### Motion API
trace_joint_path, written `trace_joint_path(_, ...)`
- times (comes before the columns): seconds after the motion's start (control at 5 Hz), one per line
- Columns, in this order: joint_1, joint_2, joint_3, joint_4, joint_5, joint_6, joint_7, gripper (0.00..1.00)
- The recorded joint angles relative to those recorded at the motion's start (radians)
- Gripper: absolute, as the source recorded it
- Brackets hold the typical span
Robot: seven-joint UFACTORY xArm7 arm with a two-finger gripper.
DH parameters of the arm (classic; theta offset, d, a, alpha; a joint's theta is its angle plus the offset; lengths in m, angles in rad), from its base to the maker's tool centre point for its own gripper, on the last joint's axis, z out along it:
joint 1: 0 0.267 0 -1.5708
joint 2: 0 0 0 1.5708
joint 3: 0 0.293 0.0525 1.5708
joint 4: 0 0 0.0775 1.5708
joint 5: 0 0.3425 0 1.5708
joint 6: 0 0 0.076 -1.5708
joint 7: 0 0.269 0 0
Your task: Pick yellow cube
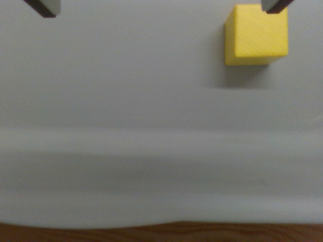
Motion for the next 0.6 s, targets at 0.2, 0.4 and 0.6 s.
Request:
trace_joint_path(0.2, 0.0, 0.0, 0.0, 0.0, 0.0, 0.0, 0.0, 0.0)
trace_joint_path(0.4, 0.0132, 0.04, 0.01, -0.015, -0.0044, -0.045, 0.019, 0.0)
trace_joint_path(0.6, 0.0132, 0.04, 0.01, -0.015, -0.0044, -0.045, 0.019, 0.0)
